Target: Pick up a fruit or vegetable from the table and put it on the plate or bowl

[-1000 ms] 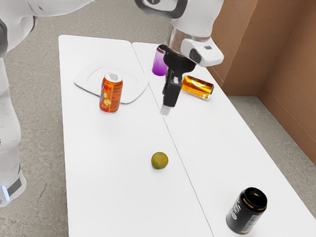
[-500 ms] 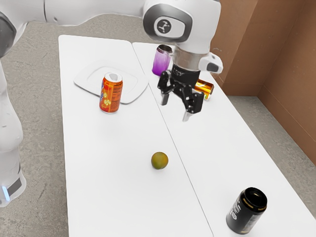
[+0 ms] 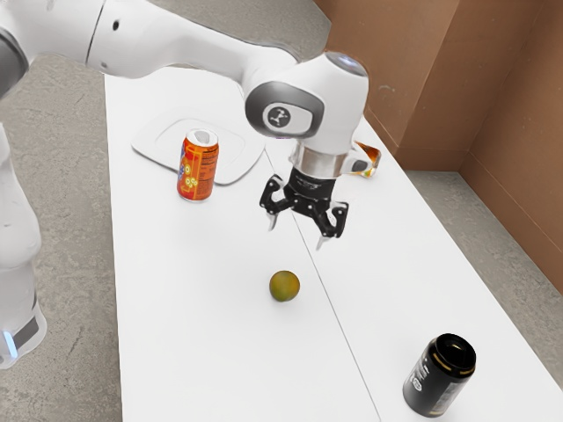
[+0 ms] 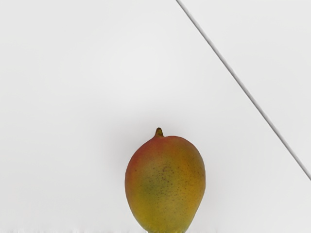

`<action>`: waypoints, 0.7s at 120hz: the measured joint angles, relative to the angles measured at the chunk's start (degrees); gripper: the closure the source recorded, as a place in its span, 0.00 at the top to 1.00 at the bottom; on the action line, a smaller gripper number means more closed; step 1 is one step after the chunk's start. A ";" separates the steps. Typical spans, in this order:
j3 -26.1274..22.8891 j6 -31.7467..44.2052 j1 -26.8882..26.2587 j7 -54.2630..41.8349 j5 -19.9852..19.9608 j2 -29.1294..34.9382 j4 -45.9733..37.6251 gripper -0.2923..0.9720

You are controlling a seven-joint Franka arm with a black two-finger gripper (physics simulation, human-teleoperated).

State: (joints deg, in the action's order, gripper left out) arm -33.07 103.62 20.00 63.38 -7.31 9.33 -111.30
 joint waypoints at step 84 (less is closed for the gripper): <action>0.00 15.69 -0.10 10.90 -2.06 -6.37 -11.26 0.77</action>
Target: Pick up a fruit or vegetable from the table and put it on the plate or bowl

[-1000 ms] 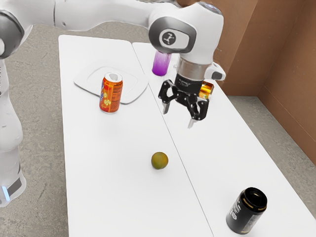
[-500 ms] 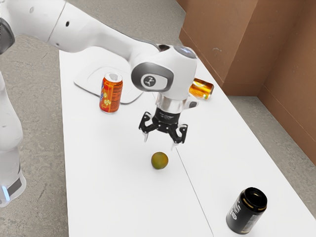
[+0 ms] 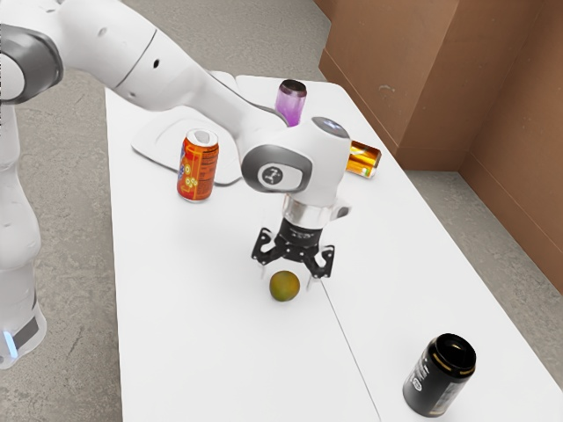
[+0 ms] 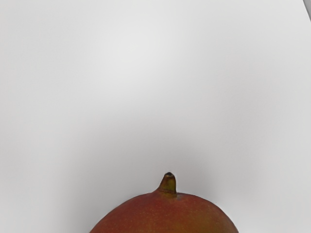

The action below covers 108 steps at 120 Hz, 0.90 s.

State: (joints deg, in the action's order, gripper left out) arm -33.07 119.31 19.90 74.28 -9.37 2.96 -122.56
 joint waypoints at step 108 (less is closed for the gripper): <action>-0.39 4.86 -2.26 2.25 1.66 -2.91 0.46 0.43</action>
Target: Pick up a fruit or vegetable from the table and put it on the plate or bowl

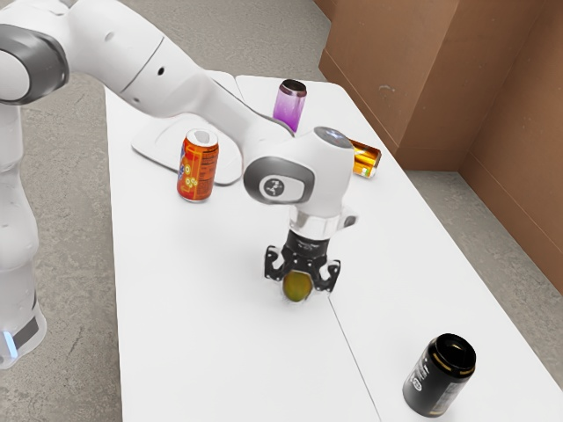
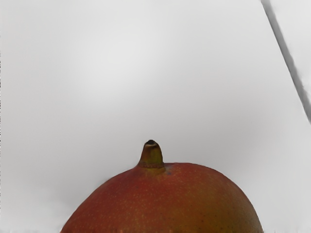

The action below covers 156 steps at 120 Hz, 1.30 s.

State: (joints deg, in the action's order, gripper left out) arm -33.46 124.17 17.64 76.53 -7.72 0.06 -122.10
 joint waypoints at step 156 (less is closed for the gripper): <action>55.01 -34.65 3.42 -1.89 10.53 7.00 21.79 0.73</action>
State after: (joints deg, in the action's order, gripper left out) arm 21.55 89.53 21.06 74.64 2.81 7.06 -100.31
